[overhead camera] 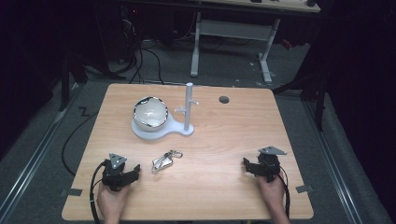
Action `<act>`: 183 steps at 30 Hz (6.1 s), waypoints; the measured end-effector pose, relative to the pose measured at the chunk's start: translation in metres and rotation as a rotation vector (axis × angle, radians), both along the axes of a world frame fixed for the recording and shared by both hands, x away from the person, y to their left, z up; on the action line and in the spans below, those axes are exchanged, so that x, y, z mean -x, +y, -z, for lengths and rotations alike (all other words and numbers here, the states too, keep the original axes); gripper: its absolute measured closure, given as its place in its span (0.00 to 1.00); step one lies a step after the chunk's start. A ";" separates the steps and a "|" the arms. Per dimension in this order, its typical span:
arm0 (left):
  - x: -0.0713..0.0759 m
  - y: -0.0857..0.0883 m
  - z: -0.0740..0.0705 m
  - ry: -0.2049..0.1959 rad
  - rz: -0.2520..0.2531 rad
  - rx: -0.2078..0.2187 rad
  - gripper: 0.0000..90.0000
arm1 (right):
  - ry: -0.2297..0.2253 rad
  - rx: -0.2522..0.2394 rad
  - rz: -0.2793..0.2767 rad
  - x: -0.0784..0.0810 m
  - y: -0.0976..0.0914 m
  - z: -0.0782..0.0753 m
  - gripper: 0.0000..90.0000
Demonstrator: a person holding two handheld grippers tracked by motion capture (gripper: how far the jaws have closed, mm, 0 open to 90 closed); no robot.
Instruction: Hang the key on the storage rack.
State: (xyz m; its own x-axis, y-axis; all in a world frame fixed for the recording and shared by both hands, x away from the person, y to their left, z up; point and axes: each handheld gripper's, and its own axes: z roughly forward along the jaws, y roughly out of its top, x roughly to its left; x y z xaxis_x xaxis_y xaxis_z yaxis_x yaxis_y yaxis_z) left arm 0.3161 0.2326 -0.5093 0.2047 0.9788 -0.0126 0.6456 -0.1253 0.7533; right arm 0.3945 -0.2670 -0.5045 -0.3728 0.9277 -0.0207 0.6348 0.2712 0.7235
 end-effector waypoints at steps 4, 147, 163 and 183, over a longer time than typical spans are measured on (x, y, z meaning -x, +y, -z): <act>0.000 0.000 0.000 0.001 0.002 0.000 0.32 | 0.000 0.000 0.001 0.000 0.000 0.000 0.23; -0.038 -0.071 -0.059 -0.163 0.335 0.137 0.59 | 0.001 0.001 -0.002 0.000 0.000 0.000 0.23; -0.040 -0.068 -0.097 -0.249 0.373 0.240 0.59 | 0.000 0.000 -0.003 0.000 0.000 0.000 0.23; -0.067 -0.071 -0.129 -0.297 0.379 0.288 0.59 | 0.000 0.000 -0.004 0.000 0.000 0.000 0.23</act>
State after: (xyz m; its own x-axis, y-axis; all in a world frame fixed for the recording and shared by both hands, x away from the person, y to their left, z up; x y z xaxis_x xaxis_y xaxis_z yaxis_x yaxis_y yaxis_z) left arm 0.3831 0.1614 -0.3804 0.5766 0.8017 -0.1572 0.3508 -0.0692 0.9339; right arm 0.3946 -0.2669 -0.5044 -0.3764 0.9262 -0.0211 0.6334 0.2740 0.7237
